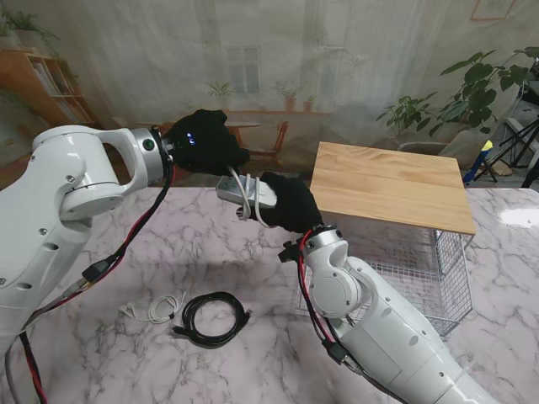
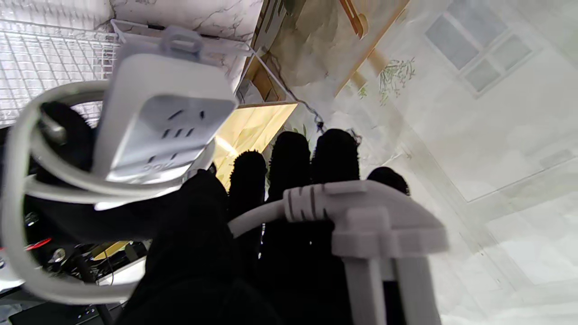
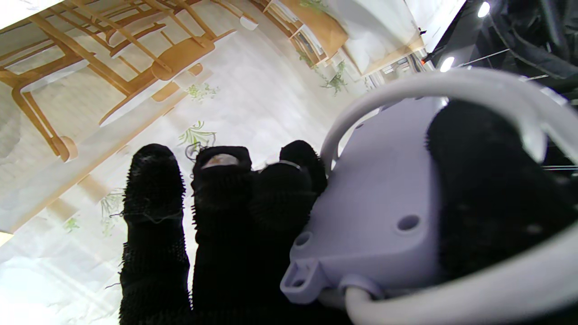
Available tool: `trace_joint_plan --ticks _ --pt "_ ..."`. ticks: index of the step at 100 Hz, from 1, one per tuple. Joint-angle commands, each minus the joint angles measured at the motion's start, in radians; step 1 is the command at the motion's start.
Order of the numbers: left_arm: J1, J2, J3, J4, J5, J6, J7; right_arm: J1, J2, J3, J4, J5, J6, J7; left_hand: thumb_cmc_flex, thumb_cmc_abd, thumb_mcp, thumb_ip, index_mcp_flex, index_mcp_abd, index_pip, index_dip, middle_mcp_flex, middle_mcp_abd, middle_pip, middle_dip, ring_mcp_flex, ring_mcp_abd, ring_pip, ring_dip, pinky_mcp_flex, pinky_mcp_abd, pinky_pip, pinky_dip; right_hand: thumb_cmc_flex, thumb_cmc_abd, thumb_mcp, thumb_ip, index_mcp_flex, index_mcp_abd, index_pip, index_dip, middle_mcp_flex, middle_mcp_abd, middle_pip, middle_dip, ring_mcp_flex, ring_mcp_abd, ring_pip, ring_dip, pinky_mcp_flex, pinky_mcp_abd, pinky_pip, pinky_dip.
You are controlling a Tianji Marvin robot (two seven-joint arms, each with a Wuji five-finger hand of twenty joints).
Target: Load the small electronics into the mesh drawer
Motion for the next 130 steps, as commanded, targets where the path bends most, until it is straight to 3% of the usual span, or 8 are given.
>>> trace_joint_plan --ticks 1,20,65,82,101,130 --pt "-0.024 -0.007 0.007 0.022 0.008 0.016 -0.026 -0.015 0.002 -0.003 -0.01 -0.001 -0.012 0.007 0.04 0.038 0.02 0.007 0.018 -0.01 -0.007 0.015 0.015 0.004 -0.004 0.013 0.011 0.008 0.006 0.015 -0.004 -0.005 0.028 0.016 0.227 0.218 0.262 0.009 0.015 -0.355 0.117 0.001 0.06 -0.076 0.07 -0.006 0.026 -0.063 0.09 0.014 -0.001 0.008 0.016 -0.008" --pt "-0.06 -0.008 0.04 0.065 -0.003 0.042 -0.042 -0.027 0.006 0.0 -0.018 0.018 -0.077 0.027 0.037 0.04 0.019 0.006 0.014 -0.021 -0.011 0.015 0.01 -0.001 -0.013 0.011 0.003 0.009 -0.012 0.011 -0.007 -0.006 0.019 0.014 0.22 0.217 0.261 0.008 0.017 -0.371 0.114 0.005 0.06 -0.085 0.067 -0.006 0.023 -0.07 0.087 0.013 0.003 -0.004 0.016 -0.009" --pt "-0.14 -0.003 0.126 0.142 -0.034 0.014 -0.085 -0.049 0.012 0.004 -0.053 0.129 -0.184 0.108 0.025 0.051 0.013 0.0 0.003 -0.055 -0.012 0.021 0.0 -0.028 -0.027 0.01 -0.003 -0.009 -0.046 -0.001 -0.013 -0.008 0.002 0.012 0.215 0.214 0.264 0.007 0.02 -0.383 0.107 0.013 0.06 -0.089 0.065 -0.004 0.02 -0.079 0.087 0.014 0.006 -0.011 0.015 -0.008" --pt "-0.125 -0.004 0.114 0.128 -0.031 0.012 -0.077 -0.046 0.012 0.007 -0.05 0.106 -0.168 0.094 0.029 0.048 0.015 0.001 0.004 -0.05 -0.012 0.021 0.0 -0.023 -0.028 0.01 -0.001 -0.005 -0.052 -0.002 -0.013 -0.008 0.001 0.013 0.214 0.215 0.264 0.007 0.02 -0.382 0.106 0.014 0.06 -0.089 0.065 -0.003 0.021 -0.081 0.088 0.014 0.007 -0.011 0.015 -0.008" --pt "-0.078 0.004 0.057 0.095 0.029 -0.036 -0.063 -0.049 0.008 0.026 -0.047 0.094 -0.136 0.063 0.03 0.047 0.015 0.002 0.007 -0.045 -0.013 0.017 0.005 -0.02 -0.029 0.01 0.003 -0.002 -0.053 -0.001 -0.012 -0.007 0.0 0.013 0.215 0.217 0.262 0.007 0.019 -0.378 0.104 0.016 0.06 -0.089 0.065 -0.002 0.02 -0.078 0.09 0.016 0.008 -0.01 0.013 -0.008" --pt "-0.055 0.016 0.029 0.146 0.105 -0.023 -0.092 -0.056 0.002 0.069 -0.058 0.079 -0.088 0.013 0.037 0.041 0.018 0.004 0.016 -0.027 -0.014 0.013 0.013 -0.009 -0.031 0.01 0.009 0.009 -0.049 0.001 -0.006 0.0 0.0 0.013 0.216 0.224 0.258 0.007 0.011 -0.371 0.104 0.017 0.056 -0.09 0.061 -0.003 0.019 -0.078 0.091 0.017 0.005 -0.009 0.009 -0.008"
